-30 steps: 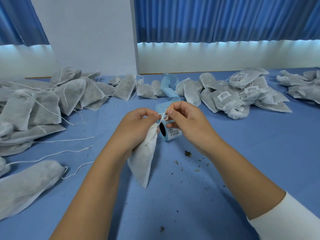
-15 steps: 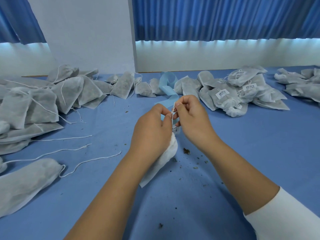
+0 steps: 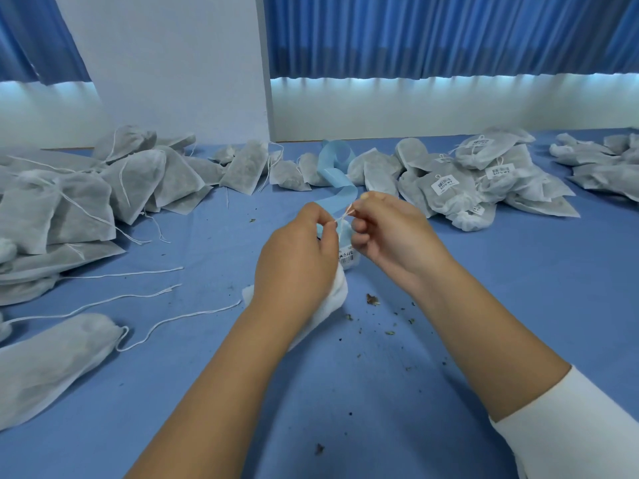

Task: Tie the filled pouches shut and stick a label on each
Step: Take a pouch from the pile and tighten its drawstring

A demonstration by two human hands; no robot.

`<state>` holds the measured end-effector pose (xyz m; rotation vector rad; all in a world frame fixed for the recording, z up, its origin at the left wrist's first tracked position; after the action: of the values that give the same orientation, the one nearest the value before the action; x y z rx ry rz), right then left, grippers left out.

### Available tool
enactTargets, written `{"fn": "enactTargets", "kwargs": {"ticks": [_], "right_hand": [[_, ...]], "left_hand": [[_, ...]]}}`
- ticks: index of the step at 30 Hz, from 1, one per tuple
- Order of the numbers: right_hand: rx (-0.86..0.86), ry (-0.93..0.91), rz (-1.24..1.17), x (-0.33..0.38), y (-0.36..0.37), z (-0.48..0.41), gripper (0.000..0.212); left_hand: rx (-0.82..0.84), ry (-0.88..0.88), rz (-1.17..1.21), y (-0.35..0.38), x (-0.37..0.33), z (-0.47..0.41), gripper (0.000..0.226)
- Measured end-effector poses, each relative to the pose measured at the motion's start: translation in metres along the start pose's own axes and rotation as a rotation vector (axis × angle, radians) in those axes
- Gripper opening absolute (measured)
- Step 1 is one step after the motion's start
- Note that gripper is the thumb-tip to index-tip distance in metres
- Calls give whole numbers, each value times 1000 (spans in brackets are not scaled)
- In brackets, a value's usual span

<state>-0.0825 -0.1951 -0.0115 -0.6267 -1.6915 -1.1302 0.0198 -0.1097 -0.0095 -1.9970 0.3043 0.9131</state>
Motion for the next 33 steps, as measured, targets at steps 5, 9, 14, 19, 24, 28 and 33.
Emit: {"fn": "enactTargets", "kwargs": {"ticks": [5,9,14,19,24,28,33], "right_hand": [[51,72,-173,1,3,1,18],[130,91,-147,-5,11,7,15],[188,57,11,-7,14,9,22],[267,18,258,-7,10,7,28],[240,49,294,-6,5,6,10],[268,87,333,-6,4,6,15],[311,158,392,-2,0,6,6]], "left_hand": [[8,-119,218,-1,8,-9,17],[-60,-128,248,-5,11,-8,16],[-122,-100,203,-8,11,-5,13],[-117,1,97,-13,6,-3,15],[-112,40,56,-14,5,-1,18],[-118,50,42,-15,4,-1,18],[-77,89,-13,-13,5,-1,20]]}}
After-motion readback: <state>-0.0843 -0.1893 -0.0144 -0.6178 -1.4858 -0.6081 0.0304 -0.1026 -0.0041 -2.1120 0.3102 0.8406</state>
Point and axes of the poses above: each hand's wrist, its own z-axis away from the middle knuckle, its own y-axis out of the palm, x = y × z, the point moved 3 cm from there along -z, towards the middle knuckle, and after that the axes turned 5 degrees about -y, right-handed, at the moved point
